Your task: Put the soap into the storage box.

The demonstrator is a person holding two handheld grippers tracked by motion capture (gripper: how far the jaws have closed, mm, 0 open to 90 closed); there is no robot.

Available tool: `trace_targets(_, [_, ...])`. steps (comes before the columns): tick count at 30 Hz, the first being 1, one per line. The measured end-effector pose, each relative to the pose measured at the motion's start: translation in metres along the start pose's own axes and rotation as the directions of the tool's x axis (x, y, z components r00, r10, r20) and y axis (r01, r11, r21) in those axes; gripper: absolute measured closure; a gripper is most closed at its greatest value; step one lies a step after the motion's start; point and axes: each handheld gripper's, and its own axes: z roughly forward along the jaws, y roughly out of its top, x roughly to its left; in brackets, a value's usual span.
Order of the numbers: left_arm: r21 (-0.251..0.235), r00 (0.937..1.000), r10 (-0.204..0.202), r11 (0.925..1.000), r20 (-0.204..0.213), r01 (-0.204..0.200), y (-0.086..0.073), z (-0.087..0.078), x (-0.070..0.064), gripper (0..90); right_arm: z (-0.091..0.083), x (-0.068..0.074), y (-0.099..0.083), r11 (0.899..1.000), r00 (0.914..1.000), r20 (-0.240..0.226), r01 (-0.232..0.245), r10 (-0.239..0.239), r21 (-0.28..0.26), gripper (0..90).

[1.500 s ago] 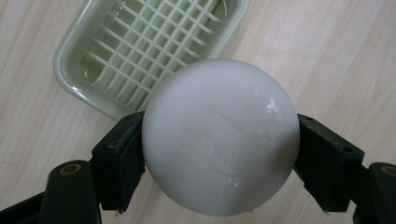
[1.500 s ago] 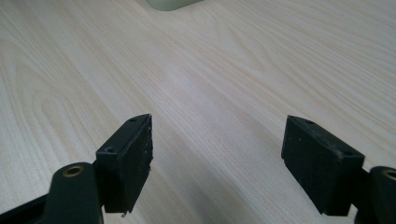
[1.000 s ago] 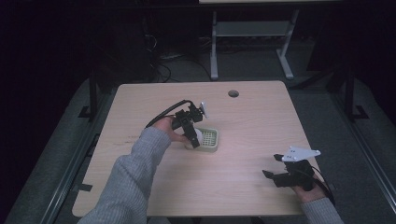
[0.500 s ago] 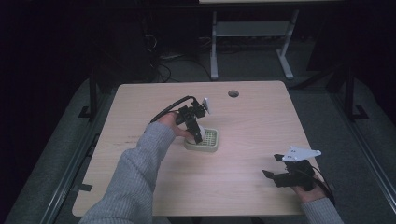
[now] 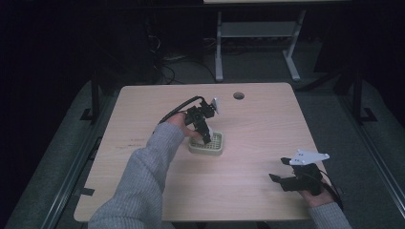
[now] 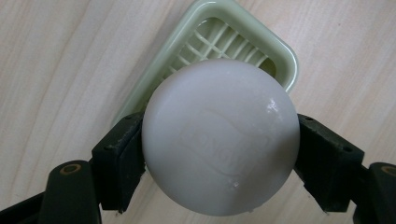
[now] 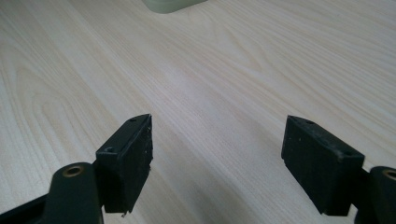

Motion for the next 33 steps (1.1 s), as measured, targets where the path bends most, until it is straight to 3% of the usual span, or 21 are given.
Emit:
trace_targets(12, [0.013, 0.9999, -0.011, 0.9999, 0.009, 0.011, 0.008, 0.012, 0.000, 23.5, 0.000, 0.000, 0.000, 1.000, 1.0000, -0.002, 0.003, -0.003, 0.002, 24.2])
trace_targets(33, [0.034, 0.9996, -0.030, 0.9990, 0.004, 0.029, 0.008, 0.020, 0.003, 23.5, 0.000, 0.000, 0.000, 1.000, 1.0000, -0.001, 0.004, -0.004, -0.001, 24.2])
